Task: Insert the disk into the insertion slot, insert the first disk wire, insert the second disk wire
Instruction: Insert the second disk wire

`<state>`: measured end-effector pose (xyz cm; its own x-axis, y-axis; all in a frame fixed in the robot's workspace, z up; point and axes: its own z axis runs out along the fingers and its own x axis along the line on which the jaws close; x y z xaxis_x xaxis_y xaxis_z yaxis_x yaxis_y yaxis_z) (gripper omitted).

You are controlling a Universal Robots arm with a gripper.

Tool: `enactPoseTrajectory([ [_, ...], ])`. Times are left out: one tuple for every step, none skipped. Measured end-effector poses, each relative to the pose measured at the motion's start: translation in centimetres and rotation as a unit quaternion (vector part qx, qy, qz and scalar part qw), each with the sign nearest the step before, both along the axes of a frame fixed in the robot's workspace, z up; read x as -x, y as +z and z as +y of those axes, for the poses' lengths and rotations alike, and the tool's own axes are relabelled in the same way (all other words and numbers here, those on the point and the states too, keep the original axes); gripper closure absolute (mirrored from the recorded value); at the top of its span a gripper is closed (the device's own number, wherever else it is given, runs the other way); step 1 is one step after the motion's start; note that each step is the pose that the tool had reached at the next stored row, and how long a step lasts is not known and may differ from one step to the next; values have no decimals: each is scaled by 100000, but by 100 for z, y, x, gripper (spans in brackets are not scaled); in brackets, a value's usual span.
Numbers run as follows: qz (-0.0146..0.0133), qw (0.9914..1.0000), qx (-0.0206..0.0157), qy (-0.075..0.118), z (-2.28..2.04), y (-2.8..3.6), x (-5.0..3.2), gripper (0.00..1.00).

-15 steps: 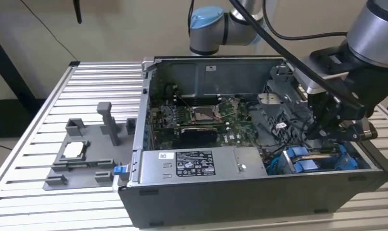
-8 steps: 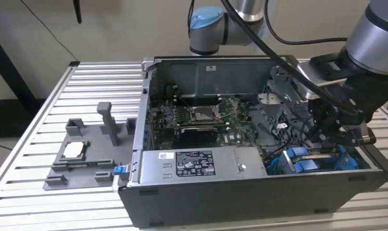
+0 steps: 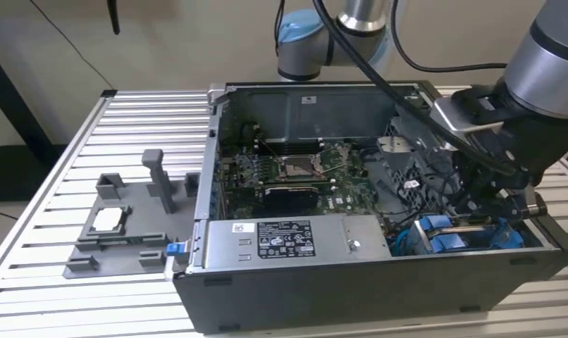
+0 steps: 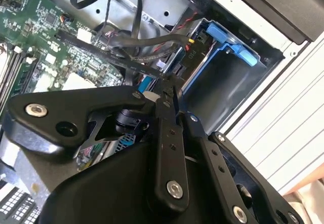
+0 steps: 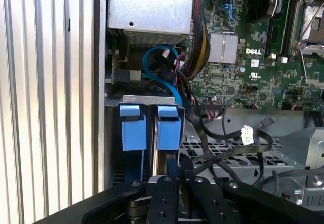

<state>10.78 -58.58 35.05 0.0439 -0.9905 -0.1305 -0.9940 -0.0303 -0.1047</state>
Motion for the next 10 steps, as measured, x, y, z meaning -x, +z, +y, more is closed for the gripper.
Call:
enactPoseTrajectory([
  [1,100000,-5,-70,3,0,0,85],
  [0,100000,-24,-108,4,0,0,85],
  [-4,99999,-306,-116,3,-1,0,85],
  [-1,99996,-920,-125,4,0,0,85],
  [-1,99988,-1535,-128,4,1,0,85],
  [-1,99977,-2126,-128,4,4,0,85],
  [-1,99966,-2589,-126,4,6,0,85],
  [-1,99961,-2788,-125,4,6,0,85],
  [2,99958,-2898,-127,4,7,0,85],
  [2,99955,-2993,-126,4,7,0,85],
])
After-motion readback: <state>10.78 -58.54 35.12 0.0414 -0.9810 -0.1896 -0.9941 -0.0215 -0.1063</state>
